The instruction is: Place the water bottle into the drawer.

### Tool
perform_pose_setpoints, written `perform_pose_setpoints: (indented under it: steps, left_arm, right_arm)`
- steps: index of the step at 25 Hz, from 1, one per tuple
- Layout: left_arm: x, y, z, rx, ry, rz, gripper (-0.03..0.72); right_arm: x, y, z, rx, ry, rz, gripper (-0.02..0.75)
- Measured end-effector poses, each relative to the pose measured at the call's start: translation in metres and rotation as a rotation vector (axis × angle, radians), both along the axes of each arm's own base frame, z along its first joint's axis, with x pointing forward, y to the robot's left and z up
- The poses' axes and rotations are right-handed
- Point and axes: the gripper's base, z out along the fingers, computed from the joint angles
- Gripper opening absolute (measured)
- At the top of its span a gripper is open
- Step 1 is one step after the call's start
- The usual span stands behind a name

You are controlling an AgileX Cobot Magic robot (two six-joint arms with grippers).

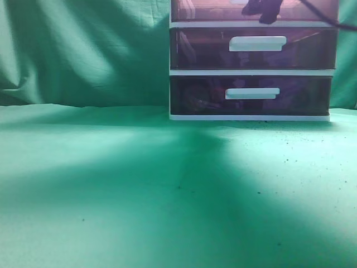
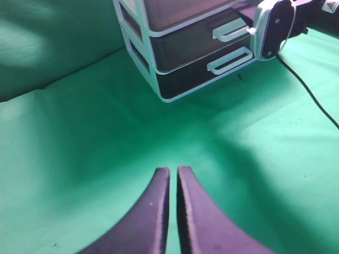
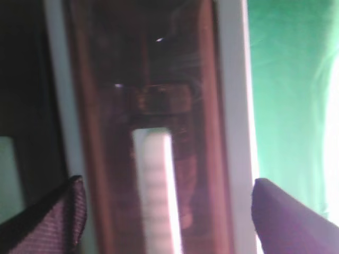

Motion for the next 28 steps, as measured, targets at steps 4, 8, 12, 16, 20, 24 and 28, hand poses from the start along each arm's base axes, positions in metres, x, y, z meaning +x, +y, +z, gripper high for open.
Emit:
perform_pose_setpoints:
  steps: [4,8,12,16,20,24,28]
  left_arm:
    - [0.000,0.000,0.000,0.006,-0.005,0.003,0.000]
    - [0.000,0.001,0.000,0.008,-0.006,0.004,0.000]
    - [0.000,0.001,0.000,0.010,-0.006,0.005,0.000]
    - [-0.002,0.002,0.001,0.002,-0.008,0.003,0.000]
    - [-0.022,0.014,-0.001,-0.084,-0.045,-0.034,0.000]
    - [-0.060,0.041,-0.014,-0.178,-0.107,-0.066,0.000]
    - [-0.099,0.071,-0.029,-0.269,-0.155,-0.087,0.000]
  right_arm:
    - [-0.002,0.003,-0.005,0.045,0.071,-0.007,0.550]
    - [-0.013,0.016,0.009,0.116,0.071,0.008,0.550]
    - [-0.034,0.029,0.037,0.264,0.066,-0.005,0.550]
    - [-0.063,0.036,0.067,0.416,0.083,-0.086,0.550]
    - [-0.095,0.032,0.093,0.645,0.057,-0.266,0.473]
    - [-0.125,0.025,0.108,0.809,0.059,-0.429,0.199]
    - [-0.147,0.023,0.107,0.954,0.177,-0.538,0.000]
